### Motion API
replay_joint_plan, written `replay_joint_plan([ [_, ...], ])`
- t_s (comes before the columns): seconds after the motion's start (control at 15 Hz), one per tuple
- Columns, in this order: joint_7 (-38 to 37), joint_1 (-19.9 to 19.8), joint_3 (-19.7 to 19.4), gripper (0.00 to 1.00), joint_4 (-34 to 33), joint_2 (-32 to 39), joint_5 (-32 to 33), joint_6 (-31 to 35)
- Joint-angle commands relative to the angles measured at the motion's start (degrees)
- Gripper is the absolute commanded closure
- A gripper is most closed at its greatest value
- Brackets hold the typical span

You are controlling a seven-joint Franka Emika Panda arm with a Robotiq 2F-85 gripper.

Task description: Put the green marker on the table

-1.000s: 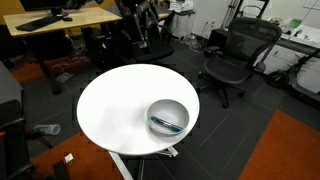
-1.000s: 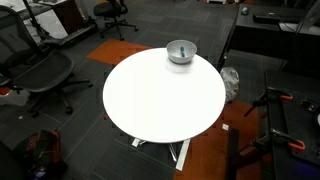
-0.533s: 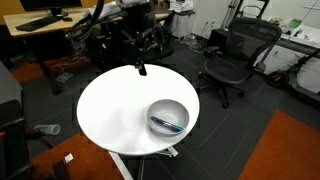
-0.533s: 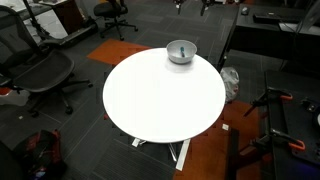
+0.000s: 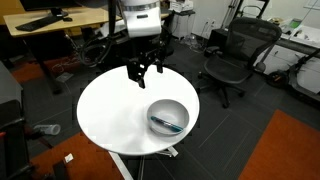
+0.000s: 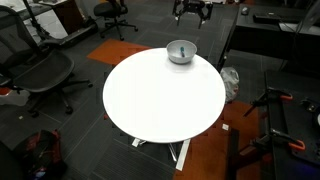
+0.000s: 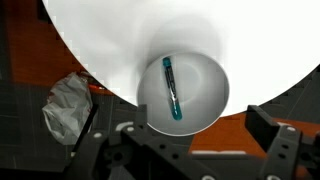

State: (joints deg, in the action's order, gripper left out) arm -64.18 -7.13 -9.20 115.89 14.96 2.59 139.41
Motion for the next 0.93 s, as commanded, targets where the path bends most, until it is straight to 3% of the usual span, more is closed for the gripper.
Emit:
replay_joint_plan([
  [0.0,3.24,-0.41,-0.8,0.0,-1.4,2.88,-2.69,2.22],
  [0.87,17.37,-1.95,-1.77,0.0,-1.4,11.82,-7.31,14.22],
])
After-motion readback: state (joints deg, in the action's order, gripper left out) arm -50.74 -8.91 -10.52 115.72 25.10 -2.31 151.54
